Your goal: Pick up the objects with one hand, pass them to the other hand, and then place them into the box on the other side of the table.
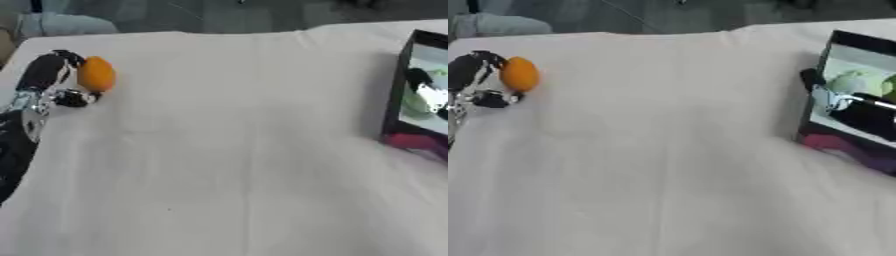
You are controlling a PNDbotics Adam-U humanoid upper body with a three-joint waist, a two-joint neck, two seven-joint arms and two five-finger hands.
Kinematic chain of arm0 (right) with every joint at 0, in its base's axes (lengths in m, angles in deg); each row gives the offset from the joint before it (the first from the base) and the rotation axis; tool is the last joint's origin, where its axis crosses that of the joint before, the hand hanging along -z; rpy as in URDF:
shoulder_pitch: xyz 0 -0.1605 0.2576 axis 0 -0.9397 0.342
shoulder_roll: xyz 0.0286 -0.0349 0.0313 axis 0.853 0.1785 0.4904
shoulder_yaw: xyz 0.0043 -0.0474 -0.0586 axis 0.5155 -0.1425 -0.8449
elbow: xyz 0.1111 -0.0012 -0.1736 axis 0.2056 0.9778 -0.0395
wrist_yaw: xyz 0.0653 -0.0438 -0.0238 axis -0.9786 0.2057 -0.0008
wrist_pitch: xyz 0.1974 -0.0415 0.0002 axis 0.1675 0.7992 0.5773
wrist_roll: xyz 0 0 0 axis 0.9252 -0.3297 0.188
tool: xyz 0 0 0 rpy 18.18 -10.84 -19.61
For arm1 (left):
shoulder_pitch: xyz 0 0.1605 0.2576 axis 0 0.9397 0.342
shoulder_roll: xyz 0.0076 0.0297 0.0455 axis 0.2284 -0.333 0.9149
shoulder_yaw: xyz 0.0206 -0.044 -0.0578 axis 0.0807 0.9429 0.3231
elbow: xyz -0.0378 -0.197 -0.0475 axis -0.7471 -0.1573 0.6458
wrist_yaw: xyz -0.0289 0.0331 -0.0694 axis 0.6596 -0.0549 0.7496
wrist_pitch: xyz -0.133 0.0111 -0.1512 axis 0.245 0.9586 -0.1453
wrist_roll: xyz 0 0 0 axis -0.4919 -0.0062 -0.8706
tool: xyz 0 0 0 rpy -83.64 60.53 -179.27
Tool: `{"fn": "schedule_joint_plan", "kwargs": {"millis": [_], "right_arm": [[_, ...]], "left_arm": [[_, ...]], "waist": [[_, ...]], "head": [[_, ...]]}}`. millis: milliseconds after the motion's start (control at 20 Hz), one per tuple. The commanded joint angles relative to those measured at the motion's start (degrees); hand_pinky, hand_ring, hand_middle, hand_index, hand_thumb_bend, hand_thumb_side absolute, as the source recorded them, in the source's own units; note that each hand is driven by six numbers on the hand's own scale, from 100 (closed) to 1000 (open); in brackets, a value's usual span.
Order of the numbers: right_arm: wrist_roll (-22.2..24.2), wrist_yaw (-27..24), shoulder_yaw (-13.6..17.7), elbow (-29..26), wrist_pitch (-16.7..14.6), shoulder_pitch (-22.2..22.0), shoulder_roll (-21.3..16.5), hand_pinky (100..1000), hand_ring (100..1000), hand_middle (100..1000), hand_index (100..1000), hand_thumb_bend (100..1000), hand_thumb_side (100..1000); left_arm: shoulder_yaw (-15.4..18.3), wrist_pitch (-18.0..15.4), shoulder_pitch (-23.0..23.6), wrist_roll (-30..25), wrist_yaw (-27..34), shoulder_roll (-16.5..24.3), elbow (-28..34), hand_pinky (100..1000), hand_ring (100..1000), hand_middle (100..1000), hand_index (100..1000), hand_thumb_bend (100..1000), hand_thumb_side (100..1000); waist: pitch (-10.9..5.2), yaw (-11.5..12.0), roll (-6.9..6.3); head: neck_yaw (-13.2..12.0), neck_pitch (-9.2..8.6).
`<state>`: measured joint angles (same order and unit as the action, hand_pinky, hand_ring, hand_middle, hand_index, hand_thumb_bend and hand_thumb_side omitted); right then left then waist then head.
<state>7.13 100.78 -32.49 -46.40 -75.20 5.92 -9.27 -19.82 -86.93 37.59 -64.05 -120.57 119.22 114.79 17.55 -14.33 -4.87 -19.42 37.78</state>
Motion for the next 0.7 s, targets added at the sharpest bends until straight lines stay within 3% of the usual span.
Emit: {"fn": "schedule_joint_plan", "kwargs": {"millis": [50,400,700], "right_arm": [[-0.4,-0.4,0.2,-0.6,0.2,0.8,-1.3,794,738,1000,890,505,508],[0.4,0.0,-0.3,-0.2,-0.3,0.2,-1.0,796,740,1000,893,483,515],[4.7,-0.9,-4.4,0.9,-3.9,1.4,-0.5,808,755,1000,900,521,417]], "left_arm": [[0.4,0.8,-0.7,1.2,0.0,2.6,0.8,605,491,487,634,100,104],[-0.2,-5.1,0.3,-1.9,6.5,3.1,7.8,588,465,447,588,100,113],[-4.3,-12.0,5.0,-12.3,24.1,2.2,23.2,585,453,430,572,100,140]], "waist": [[-1.25,0.1,0.23],[-3.94,1.4,0.83],[-7.62,4.8,2.04]], "head": [[-0.5,-0.77],[1.2,0.52],[7.3,4.84]]}}
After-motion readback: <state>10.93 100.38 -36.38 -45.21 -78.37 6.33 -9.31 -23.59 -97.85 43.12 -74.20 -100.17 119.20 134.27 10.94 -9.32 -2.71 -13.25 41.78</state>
